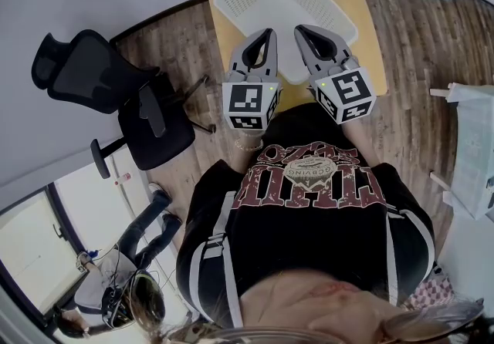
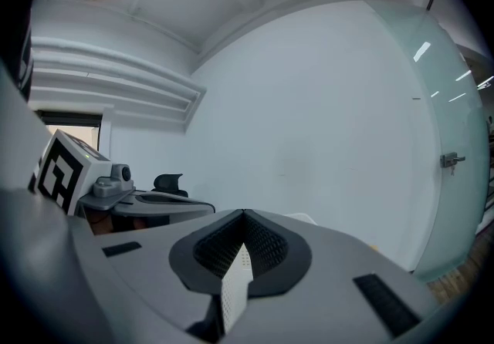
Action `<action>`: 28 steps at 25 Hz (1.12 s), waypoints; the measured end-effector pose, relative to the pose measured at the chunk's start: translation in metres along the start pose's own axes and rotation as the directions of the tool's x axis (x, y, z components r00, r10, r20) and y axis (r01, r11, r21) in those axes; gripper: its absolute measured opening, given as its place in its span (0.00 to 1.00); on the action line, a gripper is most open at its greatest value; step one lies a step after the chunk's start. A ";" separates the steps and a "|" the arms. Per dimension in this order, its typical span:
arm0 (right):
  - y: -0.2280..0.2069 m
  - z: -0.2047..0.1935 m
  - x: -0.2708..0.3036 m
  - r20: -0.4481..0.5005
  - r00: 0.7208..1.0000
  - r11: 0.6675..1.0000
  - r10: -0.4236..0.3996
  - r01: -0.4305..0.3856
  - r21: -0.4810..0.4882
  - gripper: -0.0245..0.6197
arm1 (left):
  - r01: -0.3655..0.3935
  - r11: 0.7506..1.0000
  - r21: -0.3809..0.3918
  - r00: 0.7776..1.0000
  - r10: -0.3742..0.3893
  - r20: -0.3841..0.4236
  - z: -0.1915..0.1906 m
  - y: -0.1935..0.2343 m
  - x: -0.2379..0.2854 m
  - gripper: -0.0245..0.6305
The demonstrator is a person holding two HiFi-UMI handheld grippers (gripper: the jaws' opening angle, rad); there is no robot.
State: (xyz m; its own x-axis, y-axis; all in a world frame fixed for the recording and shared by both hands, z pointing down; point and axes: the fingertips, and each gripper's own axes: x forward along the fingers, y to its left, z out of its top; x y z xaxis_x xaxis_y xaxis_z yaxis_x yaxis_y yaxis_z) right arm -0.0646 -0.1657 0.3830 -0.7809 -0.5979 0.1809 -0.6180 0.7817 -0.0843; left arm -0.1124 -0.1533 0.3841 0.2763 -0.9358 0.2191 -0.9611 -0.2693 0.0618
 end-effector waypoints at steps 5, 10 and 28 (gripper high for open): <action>0.002 0.001 0.002 0.000 1.000 1.000 0.004 -0.004 0.000 0.06 | 0.006 1.000 0.000 1.000 -0.006 0.003 0.002 0.001 -0.001 0.11; 0.005 0.001 0.003 0.000 1.000 1.000 0.008 -0.008 -0.006 0.06 | 0.008 1.000 0.004 1.000 -0.008 0.010 0.004 0.000 -0.003 0.11; 0.007 0.002 0.004 -0.001 1.000 1.000 0.013 -0.013 -0.004 0.06 | 0.014 1.000 -0.004 1.000 -0.014 0.011 0.005 0.001 -0.004 0.11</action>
State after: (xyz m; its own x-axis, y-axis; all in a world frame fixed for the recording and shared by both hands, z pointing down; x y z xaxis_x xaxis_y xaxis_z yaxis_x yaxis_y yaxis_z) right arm -0.0725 -0.1633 0.3808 -0.7888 -0.5875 0.1806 -0.6074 0.7901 -0.0824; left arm -0.1145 -0.1511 0.3786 0.2896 -0.9344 0.2075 -0.9571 -0.2813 0.0691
